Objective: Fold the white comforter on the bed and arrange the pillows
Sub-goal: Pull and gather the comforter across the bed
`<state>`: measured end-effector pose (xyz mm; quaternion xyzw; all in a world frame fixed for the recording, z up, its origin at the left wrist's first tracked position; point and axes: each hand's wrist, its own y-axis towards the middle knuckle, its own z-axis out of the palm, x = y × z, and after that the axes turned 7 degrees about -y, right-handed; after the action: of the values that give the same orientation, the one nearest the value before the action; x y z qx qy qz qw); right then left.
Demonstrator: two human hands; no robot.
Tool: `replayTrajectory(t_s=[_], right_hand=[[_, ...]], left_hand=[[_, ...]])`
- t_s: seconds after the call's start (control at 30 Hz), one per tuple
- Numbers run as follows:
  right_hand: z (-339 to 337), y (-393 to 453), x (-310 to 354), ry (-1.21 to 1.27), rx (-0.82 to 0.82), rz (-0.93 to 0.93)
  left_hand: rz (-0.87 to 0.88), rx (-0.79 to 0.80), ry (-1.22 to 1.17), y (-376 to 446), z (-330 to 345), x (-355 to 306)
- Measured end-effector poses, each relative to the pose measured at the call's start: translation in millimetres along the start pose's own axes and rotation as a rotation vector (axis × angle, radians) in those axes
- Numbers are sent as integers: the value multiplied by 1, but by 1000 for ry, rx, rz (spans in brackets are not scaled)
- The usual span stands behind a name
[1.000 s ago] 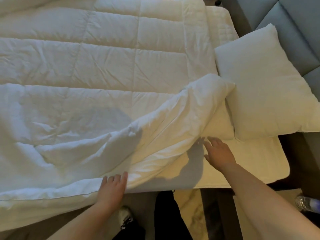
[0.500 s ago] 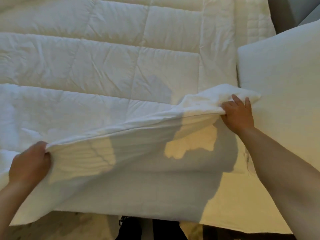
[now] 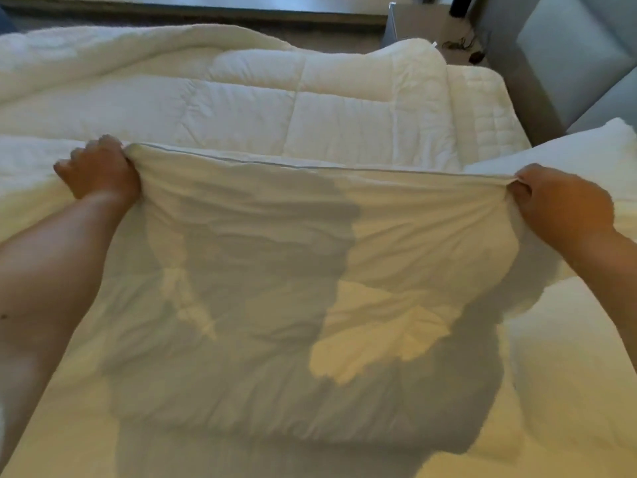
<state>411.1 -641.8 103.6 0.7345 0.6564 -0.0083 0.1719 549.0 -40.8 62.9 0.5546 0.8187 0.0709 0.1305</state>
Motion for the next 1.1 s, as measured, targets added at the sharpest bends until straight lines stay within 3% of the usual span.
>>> replayTrajectory(t_s=[0.2,0.33,0.53,0.6,0.67,0.73,0.77,0.8,0.87,0.93,1.1], right_hand=[[82,55,39,-42,4,234],[119,82,70,-69,-46,241],[127,156,88,-10,-339,271],[144,178,95,-22,-252,317],[185,179,106,-44,27,357],[248,150,120,-75,350,367],[281,126,127,-70,430,356],[311,104,134,-55,449,346],[349,80,141,5,410,364],[368,87,137,27,331,378],[385,111,125,65,129,359]], left_hand=[[4,85,11,61,62,-40],[-73,144,-43,81,112,-42],[-84,-106,-239,119,142,-45],[-74,-136,-378,127,161,-52],[-83,-67,-407,119,200,-63],[-11,249,-355,87,259,-73],[75,384,-297,66,291,-76],[171,414,-247,46,320,-76],[303,300,-225,24,358,-73],[302,247,-236,40,377,-72],[376,305,-21,90,413,-66]])
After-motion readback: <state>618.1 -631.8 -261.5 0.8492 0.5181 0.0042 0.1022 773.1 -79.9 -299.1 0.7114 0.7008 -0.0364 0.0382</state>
